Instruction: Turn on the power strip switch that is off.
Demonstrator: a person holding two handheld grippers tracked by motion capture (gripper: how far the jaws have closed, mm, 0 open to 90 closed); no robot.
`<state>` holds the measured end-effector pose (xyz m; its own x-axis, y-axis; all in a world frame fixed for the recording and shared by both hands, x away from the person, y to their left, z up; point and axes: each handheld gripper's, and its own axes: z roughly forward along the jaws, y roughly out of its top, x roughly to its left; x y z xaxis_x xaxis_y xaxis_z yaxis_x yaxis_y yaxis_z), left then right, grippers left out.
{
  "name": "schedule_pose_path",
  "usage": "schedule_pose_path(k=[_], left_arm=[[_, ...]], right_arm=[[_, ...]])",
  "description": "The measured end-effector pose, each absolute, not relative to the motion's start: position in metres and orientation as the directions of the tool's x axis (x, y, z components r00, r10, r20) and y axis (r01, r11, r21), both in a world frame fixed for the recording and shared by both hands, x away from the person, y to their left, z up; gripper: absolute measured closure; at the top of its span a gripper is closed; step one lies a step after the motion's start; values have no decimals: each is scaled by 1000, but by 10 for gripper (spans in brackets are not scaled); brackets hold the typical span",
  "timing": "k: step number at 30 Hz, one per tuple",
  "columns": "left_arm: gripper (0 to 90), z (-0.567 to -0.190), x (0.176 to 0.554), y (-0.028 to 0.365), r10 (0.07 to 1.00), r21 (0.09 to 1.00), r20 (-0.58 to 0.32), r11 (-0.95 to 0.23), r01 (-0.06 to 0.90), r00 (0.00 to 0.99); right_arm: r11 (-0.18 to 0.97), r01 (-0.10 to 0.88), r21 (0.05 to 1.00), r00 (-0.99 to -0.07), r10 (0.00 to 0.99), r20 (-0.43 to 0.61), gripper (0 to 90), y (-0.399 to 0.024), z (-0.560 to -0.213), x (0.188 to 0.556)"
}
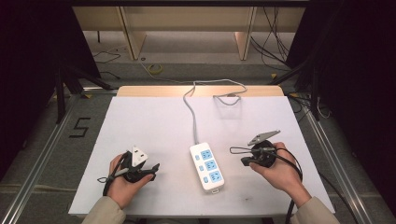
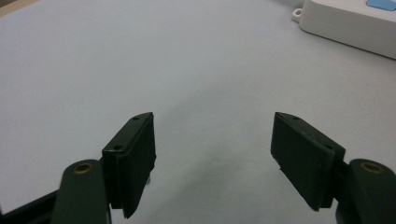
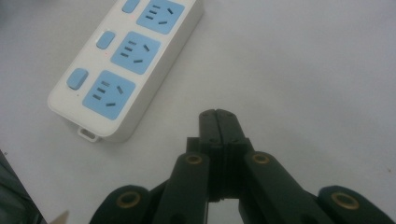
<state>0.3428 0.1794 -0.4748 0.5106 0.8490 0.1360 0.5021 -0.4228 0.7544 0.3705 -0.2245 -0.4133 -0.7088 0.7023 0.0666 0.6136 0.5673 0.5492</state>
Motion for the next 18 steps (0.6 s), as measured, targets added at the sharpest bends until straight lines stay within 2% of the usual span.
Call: schedule_pose_path(k=[18], left_arm=[[310, -475, 343, 179, 848, 755, 139, -425, 499, 512]], right_arm=[[608, 611, 507, -734, 676, 75, 900, -207, -409, 376]])
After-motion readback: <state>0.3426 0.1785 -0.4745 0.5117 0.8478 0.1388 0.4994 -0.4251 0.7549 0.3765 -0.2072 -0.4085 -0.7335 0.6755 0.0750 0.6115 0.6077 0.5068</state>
